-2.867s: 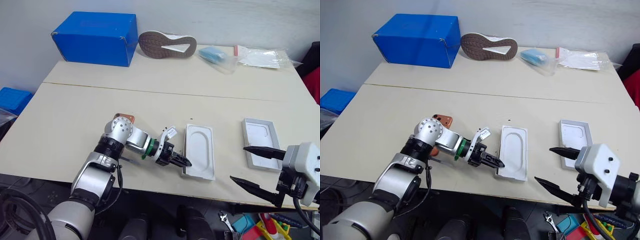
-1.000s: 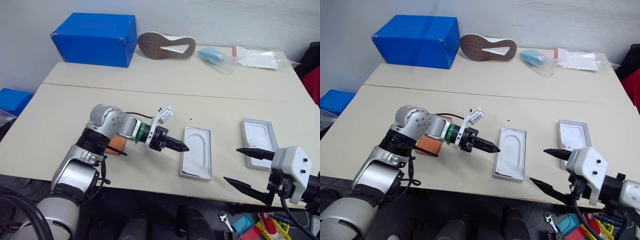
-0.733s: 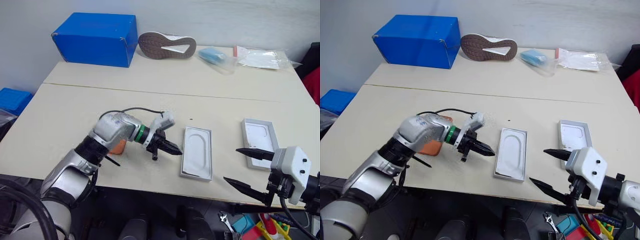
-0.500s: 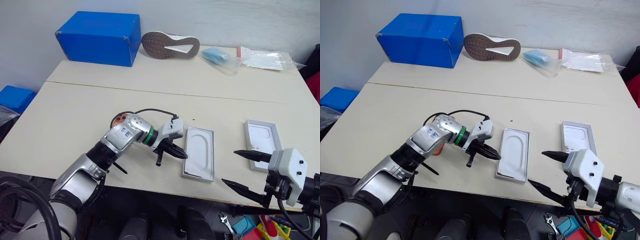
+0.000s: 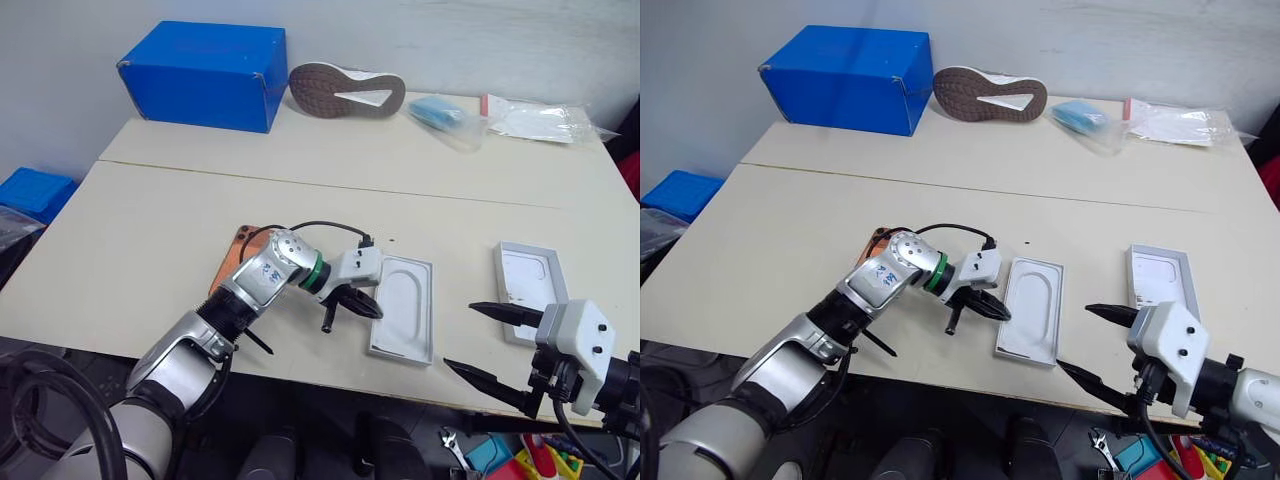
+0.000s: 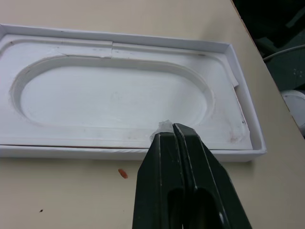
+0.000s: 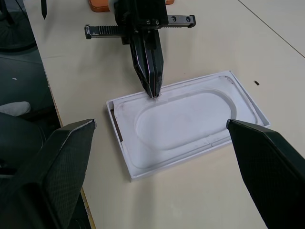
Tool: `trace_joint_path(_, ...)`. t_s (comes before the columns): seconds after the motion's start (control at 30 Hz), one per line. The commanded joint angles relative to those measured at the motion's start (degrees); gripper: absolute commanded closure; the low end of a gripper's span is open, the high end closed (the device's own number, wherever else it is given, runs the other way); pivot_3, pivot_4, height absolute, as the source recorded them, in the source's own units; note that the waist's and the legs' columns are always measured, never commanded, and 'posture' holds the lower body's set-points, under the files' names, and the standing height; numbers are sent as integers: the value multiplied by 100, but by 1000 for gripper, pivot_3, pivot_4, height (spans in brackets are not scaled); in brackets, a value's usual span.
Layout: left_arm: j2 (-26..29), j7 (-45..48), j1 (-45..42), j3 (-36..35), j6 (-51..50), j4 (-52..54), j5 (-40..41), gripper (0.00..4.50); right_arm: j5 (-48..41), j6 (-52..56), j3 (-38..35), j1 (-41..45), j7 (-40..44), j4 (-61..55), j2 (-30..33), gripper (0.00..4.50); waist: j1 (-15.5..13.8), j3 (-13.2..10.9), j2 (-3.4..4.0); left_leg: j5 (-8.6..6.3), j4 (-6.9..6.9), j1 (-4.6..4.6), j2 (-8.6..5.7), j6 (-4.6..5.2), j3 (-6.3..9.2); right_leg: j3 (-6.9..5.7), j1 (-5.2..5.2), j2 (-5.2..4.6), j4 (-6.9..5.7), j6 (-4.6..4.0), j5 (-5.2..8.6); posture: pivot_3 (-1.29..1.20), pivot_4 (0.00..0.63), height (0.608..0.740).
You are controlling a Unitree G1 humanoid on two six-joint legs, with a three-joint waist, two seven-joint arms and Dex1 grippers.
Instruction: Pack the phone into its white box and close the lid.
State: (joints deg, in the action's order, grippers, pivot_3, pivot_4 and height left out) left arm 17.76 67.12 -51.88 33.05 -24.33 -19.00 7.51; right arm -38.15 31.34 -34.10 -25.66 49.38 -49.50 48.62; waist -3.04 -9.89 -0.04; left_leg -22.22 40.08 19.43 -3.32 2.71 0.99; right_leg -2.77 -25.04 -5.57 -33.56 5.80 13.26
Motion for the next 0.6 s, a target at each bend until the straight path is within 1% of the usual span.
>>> trace_joint_path(0.03,15,69,-187,-437,-132,125,119,4485,11,-115,53,125,-27,-97,4,0,19,0,0,0,0,0,1,0,0,1,-1,1,0,0,0,0,150,740)
trace_joint_path(0.1,-28,67,-235,-683,-332,208,270,4485,15,-117,92,182,-24,-71,16,0,19,0,0,0,0,0,1,0,0,1,-2,1,-3,0,0,0,150,740)
trace_joint_path(0.17,-6,20,-452,-1420,-1145,293,877,4485,-20,-109,208,417,-3,38,87,0,21,-2,-4,0,0,1,2,0,1,0,-3,0,-3,0,0,0,150,740)
trace_joint_path(0.23,54,-31,-558,-1849,-1591,350,1197,4485,-35,-99,306,603,26,128,140,0,31,-4,-6,1,6,13,1,1,1,0,-13,0,-7,0,0,0,150,740)
trace_joint_path(0.27,102,-125,-593,-2077,-1667,303,1290,4315,-10,-105,405,731,63,208,187,0,40,-4,-6,1,7,15,1,1,1,0,-17,0,-9,0,0,0,150,740)
trace_joint_path(0.3,155,-222,-627,-2264,-1782,238,1350,4058,20,-121,497,843,112,290,231,0,39,-4,-6,0,6,13,1,0,1,0,-18,1,-9,0,0,0,150,740)
trace_joint_path(0.33,229,-273,-639,-2434,-1844,177,1399,3917,44,-134,603,976,152,384,283,0,36,-3,-6,1,4,14,1,0,1,-1,-18,1,-9,0,0,0,150,740)
trace_joint_path(0.37,296,-295,-629,-2562,-1833,155,1427,3634,58,-149,695,1096,190,472,324,0,54,-3,-5,0,2,10,1,-1,1,-1,-16,2,-8,0,0,0,150,740)
trace_joint_path(0.53,612,-446,-623,-2872,-1732,105,1381,2071,91,-184,1070,1615,378,805,445,0,58,-4,-6,2,4,13,0,-3,0,-3,-18,3,-10,0,0,0,150,740)
trace_joint_path(0.6,795,-626,-660,-3080,-1549,-148,1297,1471,140,-226,1339,1899,463,955,471,0,59,-3,-6,1,4,13,0,-3,0,-3,-19,3,-9,0,0,0,150,740)
